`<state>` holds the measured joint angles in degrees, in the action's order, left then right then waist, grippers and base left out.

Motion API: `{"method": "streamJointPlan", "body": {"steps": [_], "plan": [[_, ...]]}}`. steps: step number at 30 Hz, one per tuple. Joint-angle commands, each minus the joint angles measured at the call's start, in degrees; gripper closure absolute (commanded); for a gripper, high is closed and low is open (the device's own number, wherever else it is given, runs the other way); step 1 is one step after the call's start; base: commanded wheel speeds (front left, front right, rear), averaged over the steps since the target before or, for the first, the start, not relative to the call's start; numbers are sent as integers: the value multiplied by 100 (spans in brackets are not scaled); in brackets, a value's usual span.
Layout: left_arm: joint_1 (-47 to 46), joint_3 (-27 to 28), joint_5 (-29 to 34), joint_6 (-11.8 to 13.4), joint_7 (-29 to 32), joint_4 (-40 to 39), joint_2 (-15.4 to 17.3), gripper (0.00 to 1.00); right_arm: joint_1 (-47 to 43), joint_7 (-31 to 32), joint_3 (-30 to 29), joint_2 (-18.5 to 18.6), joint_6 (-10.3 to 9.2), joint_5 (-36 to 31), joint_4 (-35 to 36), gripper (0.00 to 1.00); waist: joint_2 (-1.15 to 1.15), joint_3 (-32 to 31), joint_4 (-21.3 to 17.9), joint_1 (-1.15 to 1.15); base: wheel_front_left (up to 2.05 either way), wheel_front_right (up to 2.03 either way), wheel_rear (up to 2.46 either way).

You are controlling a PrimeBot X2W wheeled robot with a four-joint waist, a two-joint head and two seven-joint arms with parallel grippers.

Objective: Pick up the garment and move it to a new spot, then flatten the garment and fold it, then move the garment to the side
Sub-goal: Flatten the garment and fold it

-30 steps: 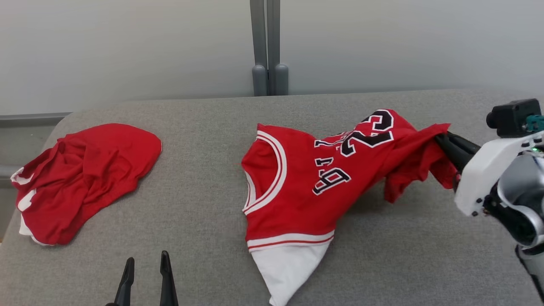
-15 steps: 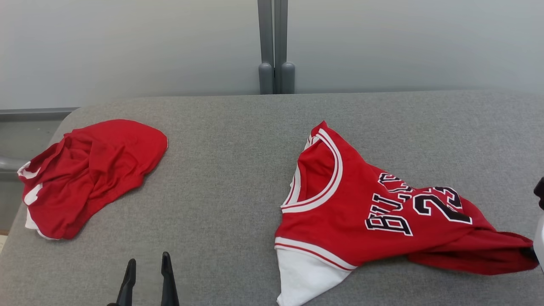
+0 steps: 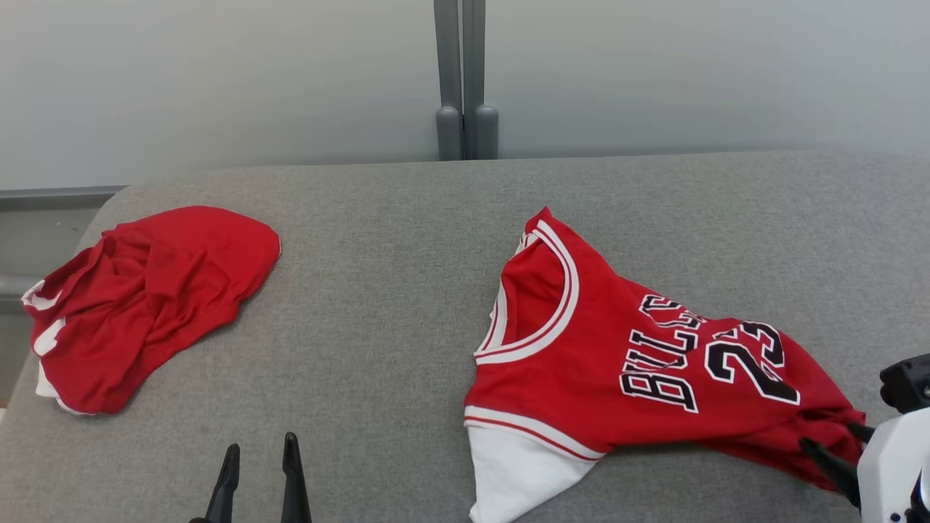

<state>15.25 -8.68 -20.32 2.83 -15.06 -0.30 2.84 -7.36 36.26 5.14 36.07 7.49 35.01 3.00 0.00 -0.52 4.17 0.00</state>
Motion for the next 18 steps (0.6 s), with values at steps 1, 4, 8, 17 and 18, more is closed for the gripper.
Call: {"method": "streamJointPlan", "body": {"steps": [1, 4, 8, 17, 18], "plan": [[30, 53, 66, -5, -16, -26, 10, 0, -83, -92, -99, -57, -1, -59, 212, 0, 0, -10, -68, 0, 0, 0, 0], [29, 67, 130, -60, -10, -21, 10, 0, -49, -241, -341, -230, -1, -216, 801, 0, 0, 10, -196, 0, 0, 0, 0], [-79, 77, 139, -76, -10, -26, 10, 0, 123, -315, -441, -547, -1, -497, 1192, 0, 0, 66, -323, 0, 0, 0, 0], [-377, -110, 167, -133, -10, -41, 11, 0, 479, -775, -663, -942, -1, -1787, -527, 0, 0, 484, -238, 0, 0, 0, 0], [-406, -109, 173, -137, -10, -34, 11, 0, 515, -839, -682, -975, -1, -1859, -701, 0, 0, 520, -217, 0, 0, 0, 0]]}}
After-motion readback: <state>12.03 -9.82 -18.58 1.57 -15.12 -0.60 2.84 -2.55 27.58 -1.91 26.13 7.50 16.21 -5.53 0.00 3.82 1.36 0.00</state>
